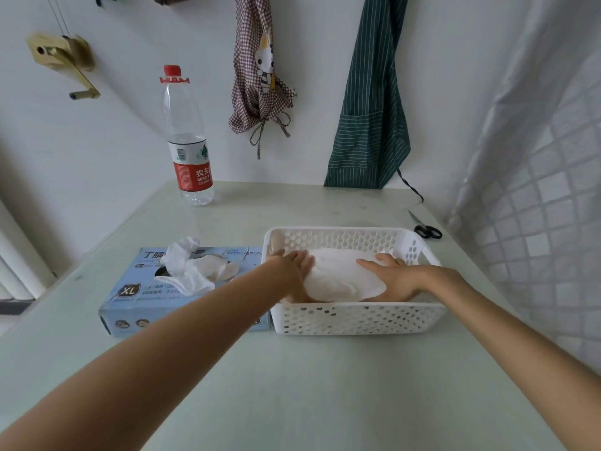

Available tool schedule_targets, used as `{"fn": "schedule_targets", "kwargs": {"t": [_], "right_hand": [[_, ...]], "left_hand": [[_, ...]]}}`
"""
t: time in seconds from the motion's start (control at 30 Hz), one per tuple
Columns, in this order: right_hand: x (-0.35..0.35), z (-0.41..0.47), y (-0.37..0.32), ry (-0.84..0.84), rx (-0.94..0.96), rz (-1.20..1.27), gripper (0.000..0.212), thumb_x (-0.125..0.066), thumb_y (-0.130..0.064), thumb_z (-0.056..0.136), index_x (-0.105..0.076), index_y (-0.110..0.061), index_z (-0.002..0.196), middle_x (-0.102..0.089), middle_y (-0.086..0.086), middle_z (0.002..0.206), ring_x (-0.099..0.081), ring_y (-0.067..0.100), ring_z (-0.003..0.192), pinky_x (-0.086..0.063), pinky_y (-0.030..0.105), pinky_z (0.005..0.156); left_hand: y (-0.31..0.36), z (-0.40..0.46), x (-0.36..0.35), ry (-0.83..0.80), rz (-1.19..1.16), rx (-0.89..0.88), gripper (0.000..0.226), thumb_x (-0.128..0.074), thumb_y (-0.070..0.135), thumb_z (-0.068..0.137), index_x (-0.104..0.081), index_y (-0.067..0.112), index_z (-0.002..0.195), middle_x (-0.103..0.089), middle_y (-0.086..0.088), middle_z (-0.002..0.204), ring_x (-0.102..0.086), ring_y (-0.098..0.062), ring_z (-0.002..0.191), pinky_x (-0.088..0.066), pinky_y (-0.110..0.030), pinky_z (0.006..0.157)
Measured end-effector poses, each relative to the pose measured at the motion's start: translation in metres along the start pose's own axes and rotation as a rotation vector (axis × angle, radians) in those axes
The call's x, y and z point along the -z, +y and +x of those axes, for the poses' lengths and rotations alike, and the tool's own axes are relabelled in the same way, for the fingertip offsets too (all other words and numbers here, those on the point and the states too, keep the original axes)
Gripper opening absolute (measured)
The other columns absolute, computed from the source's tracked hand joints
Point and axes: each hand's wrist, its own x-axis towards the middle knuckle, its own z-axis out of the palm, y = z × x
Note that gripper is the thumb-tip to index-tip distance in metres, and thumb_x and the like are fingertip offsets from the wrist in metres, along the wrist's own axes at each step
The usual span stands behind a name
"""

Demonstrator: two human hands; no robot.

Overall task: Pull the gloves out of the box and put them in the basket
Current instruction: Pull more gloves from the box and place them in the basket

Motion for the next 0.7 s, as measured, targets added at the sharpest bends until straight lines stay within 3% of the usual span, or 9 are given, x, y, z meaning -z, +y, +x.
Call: {"fn": "schedule_targets", "kwargs": {"t": [0.13, 0.23, 0.33, 0.43, 0.5, 0.57, 0.7], "right_hand": [[-0.005, 0.008, -0.001, -0.036, -0.004, -0.037, 0.091, -0.057, -0.035, 0.093, 0.015, -0.034, 0.149, 0.023, 0.004, 0.157, 0.012, 0.028, 0.146, -0.010, 0.047, 0.117], [-0.013, 0.015, 0.001, -0.022, 0.002, -0.034, 0.093, -0.058, -0.028, 0.092, 0.016, -0.033, 0.149, 0.023, 0.004, 0.157, 0.014, 0.026, 0.146, -0.007, 0.049, 0.118], [-0.005, 0.009, 0.005, -0.010, 0.036, -0.025, 0.094, -0.059, -0.045, 0.089, 0.011, -0.033, 0.150, 0.019, 0.001, 0.158, 0.011, 0.025, 0.146, -0.008, 0.049, 0.118], [0.014, -0.014, 0.014, 0.094, 0.120, 0.089, 0.087, -0.062, -0.061, 0.080, -0.016, -0.035, 0.150, -0.002, -0.005, 0.159, -0.001, 0.019, 0.147, -0.011, 0.044, 0.119], [0.020, -0.024, 0.021, 0.229, 0.164, 0.189, 0.075, -0.071, -0.053, 0.076, -0.037, -0.038, 0.140, -0.023, -0.006, 0.153, -0.013, 0.016, 0.143, -0.018, 0.040, 0.117], [0.017, -0.025, 0.025, 0.286, 0.128, 0.143, 0.068, -0.077, -0.040, 0.076, -0.044, -0.034, 0.135, -0.034, -0.004, 0.142, -0.022, 0.018, 0.137, -0.029, 0.036, 0.110], [-0.002, -0.016, 0.022, 0.157, 0.041, 0.060, 0.057, -0.066, -0.012, 0.084, -0.046, -0.028, 0.135, -0.037, 0.003, 0.143, -0.037, 0.022, 0.131, -0.037, 0.031, 0.103]], "left_hand": [[0.003, 0.003, -0.003, -0.025, 0.066, 0.013, 0.091, -0.036, 0.060, 0.093, 0.016, 0.009, 0.148, 0.018, -0.009, 0.157, 0.011, -0.020, 0.146, 0.003, -0.040, 0.119], [0.004, 0.003, -0.002, -0.042, 0.080, 0.027, 0.090, -0.034, 0.059, 0.094, 0.017, 0.009, 0.148, 0.019, -0.008, 0.157, 0.012, -0.020, 0.146, 0.004, -0.041, 0.118], [0.002, -0.004, 0.005, -0.018, 0.048, 0.009, 0.096, -0.030, 0.070, 0.088, 0.013, 0.011, 0.149, 0.014, -0.007, 0.158, 0.009, -0.019, 0.146, 0.010, -0.042, 0.117], [-0.008, -0.021, 0.018, 0.033, -0.011, 0.004, 0.106, -0.025, 0.083, 0.078, 0.003, 0.012, 0.151, 0.006, -0.006, 0.159, 0.006, -0.020, 0.147, 0.012, -0.046, 0.117], [-0.017, -0.031, 0.024, 0.010, 0.027, 0.019, 0.103, -0.025, 0.082, 0.079, -0.002, 0.013, 0.152, 0.003, -0.005, 0.160, 0.006, -0.019, 0.147, 0.011, -0.045, 0.117], [-0.022, -0.037, 0.023, -0.050, 0.132, 0.050, 0.094, -0.028, 0.076, 0.084, -0.011, 0.014, 0.152, -0.004, -0.004, 0.160, 0.005, -0.019, 0.147, 0.010, -0.045, 0.116], [-0.017, -0.033, 0.011, -0.029, 0.161, 0.057, 0.079, -0.034, 0.064, 0.091, -0.018, 0.013, 0.151, -0.013, -0.006, 0.159, -0.001, -0.023, 0.147, 0.006, -0.047, 0.117]]}}
